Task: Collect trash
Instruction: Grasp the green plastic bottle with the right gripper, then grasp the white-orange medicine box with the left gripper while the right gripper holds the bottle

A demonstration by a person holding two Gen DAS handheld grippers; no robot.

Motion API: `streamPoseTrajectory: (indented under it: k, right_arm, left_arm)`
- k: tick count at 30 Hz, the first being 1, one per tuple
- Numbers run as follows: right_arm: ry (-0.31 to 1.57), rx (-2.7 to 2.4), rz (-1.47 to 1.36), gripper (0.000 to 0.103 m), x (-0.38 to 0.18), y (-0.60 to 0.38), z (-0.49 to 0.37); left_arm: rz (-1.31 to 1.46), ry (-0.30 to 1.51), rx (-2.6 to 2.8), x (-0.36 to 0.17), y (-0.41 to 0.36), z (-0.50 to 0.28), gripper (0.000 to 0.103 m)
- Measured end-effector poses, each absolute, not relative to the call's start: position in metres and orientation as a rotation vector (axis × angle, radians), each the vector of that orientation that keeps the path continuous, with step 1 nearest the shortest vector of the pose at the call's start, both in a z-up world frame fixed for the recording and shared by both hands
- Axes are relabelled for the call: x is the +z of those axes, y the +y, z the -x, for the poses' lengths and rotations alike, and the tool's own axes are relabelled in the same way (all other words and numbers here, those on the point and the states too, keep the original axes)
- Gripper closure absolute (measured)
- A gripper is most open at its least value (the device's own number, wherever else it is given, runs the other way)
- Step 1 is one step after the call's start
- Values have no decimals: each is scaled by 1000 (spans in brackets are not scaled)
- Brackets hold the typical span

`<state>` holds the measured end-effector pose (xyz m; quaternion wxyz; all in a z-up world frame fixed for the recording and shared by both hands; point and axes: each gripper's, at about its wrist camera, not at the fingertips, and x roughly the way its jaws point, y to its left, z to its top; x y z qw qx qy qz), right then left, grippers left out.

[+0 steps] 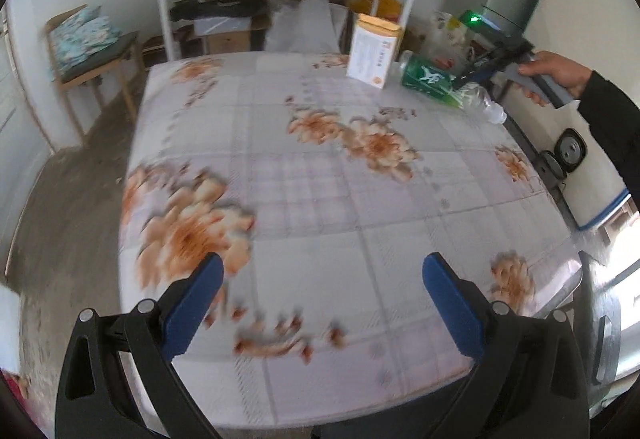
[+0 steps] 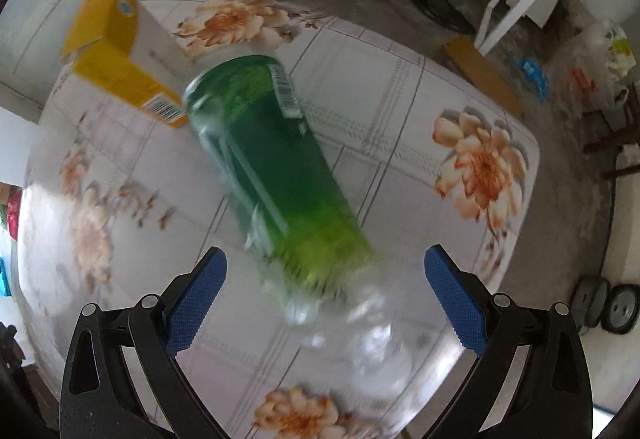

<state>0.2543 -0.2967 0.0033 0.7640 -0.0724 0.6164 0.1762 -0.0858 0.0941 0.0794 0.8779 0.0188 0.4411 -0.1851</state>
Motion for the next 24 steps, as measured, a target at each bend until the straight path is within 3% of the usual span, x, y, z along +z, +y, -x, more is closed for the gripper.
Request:
streamPoseTrajectory:
  k: [5,7,8,10,24]
  right_arm:
    - [1404,424,179,13,-26,-286,-259]
    - [1393,435,200,20,-32,-282,-254]
    - [1391,441,196,31,-36,-281,-251]
    - [1336,440,195,38,-35,-281,-242]
    - [1314,407,162,39,-42,-310,-156]
  left_arm:
    - [-96,940,-427,77,62,53,5]
    - [-127,955,-432,73,48,39,5]
    - [-138,962,-432,71,42,33,5]
    - [-142,978,-445,66,30,22,5]
    - [-57,947,-451,56,-39,-69,5]
